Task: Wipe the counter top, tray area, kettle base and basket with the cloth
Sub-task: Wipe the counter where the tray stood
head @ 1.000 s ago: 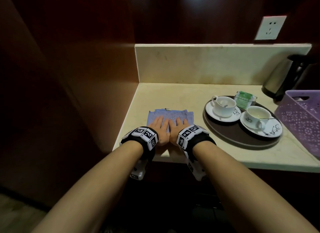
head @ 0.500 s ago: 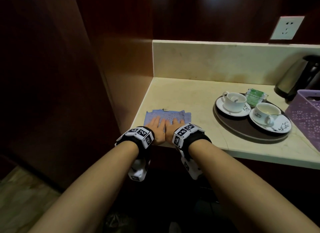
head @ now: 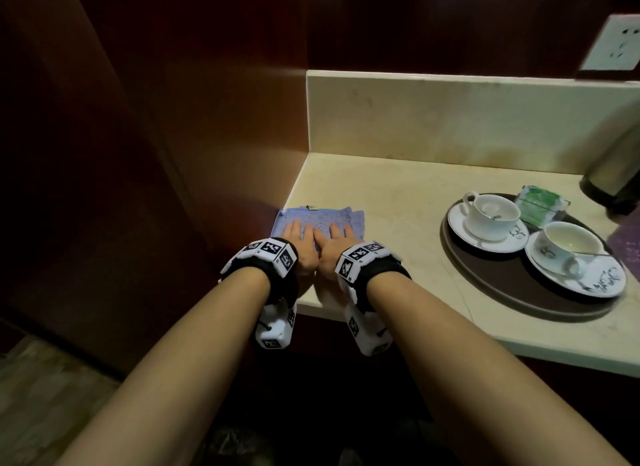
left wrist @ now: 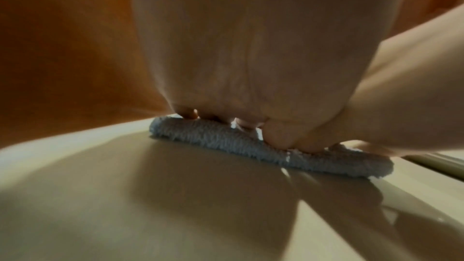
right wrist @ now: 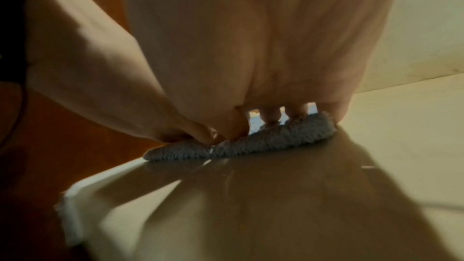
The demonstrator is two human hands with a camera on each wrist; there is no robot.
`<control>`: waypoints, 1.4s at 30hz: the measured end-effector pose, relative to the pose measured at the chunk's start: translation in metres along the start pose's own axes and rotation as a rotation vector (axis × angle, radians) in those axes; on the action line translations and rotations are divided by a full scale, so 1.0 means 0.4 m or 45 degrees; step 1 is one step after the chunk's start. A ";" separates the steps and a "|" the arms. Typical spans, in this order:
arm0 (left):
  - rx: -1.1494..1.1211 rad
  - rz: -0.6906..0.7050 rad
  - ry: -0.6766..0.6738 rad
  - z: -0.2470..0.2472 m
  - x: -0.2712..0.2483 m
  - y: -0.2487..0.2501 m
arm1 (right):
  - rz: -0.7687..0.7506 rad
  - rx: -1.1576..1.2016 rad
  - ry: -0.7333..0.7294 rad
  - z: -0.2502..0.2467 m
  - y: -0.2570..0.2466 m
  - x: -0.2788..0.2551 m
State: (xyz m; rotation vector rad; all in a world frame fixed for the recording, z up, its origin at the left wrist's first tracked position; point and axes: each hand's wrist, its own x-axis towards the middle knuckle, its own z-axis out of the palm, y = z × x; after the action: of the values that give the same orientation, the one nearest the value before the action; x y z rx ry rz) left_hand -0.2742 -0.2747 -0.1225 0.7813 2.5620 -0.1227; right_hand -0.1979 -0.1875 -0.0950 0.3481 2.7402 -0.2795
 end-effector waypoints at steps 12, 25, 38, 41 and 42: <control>-0.094 -0.034 0.054 -0.118 0.242 0.011 | -0.073 -0.050 -0.003 -0.135 0.087 0.200; 0.029 -0.003 -0.023 -0.254 0.455 0.032 | -0.014 0.028 0.086 -0.206 0.197 0.472; -0.041 -0.027 0.070 -0.299 0.479 0.022 | -0.063 0.027 0.155 -0.203 0.234 0.582; -0.021 -0.024 0.088 -0.311 0.486 0.038 | 0.017 0.018 0.139 -0.210 0.279 0.576; -0.001 0.002 0.078 -0.312 0.484 0.053 | 0.052 0.014 0.128 -0.214 0.294 0.566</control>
State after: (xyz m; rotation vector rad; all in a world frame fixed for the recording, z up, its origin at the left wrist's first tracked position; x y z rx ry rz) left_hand -0.4547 -0.1324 -0.0974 0.7980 2.6188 -0.0988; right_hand -0.3983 -0.0093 -0.1193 0.4314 2.8273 -0.2732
